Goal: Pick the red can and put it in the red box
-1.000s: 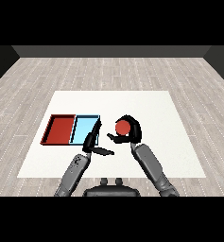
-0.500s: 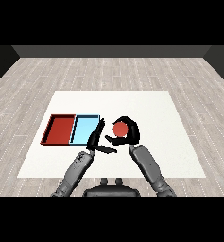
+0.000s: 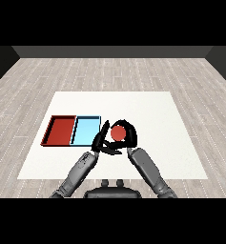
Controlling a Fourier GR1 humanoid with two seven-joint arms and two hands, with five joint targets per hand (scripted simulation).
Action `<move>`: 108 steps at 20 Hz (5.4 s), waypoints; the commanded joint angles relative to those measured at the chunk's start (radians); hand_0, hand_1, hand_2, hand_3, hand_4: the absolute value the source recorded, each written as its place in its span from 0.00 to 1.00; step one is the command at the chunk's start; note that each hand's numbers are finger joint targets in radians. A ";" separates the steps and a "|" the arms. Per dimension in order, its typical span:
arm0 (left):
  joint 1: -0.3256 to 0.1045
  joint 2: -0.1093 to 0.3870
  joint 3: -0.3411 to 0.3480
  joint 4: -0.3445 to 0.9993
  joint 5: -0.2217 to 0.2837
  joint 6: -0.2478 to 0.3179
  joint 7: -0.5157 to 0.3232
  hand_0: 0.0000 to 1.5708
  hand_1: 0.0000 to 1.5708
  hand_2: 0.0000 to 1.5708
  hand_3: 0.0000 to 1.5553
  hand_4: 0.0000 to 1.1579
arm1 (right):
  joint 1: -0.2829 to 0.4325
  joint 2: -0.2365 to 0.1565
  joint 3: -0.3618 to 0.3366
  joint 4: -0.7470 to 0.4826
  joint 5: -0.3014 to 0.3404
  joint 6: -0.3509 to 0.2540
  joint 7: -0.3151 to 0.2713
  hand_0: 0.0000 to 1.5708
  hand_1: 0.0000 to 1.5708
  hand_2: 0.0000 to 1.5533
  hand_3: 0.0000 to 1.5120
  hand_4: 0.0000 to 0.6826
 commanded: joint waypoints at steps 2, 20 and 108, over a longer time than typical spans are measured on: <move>-0.062 0.000 -0.085 0.053 0.065 0.095 -0.027 0.00 0.00 0.00 0.00 0.00 | -0.016 0.001 0.005 -0.031 -0.044 -0.003 0.022 0.95 0.95 0.93 0.93 0.94; -0.051 0.000 -0.030 -0.019 0.169 0.214 0.032 0.92 0.92 0.94 0.92 0.96 | -0.098 0.001 0.077 0.064 -0.079 -0.078 -0.020 0.99 0.99 0.94 0.92 0.96; -0.322 0.454 0.329 1.136 -0.178 0.078 0.130 0.56 0.56 0.59 0.50 0.45 | 0.297 -0.157 -0.334 -0.028 -0.169 0.246 -0.061 0.00 0.00 0.00 0.00 0.00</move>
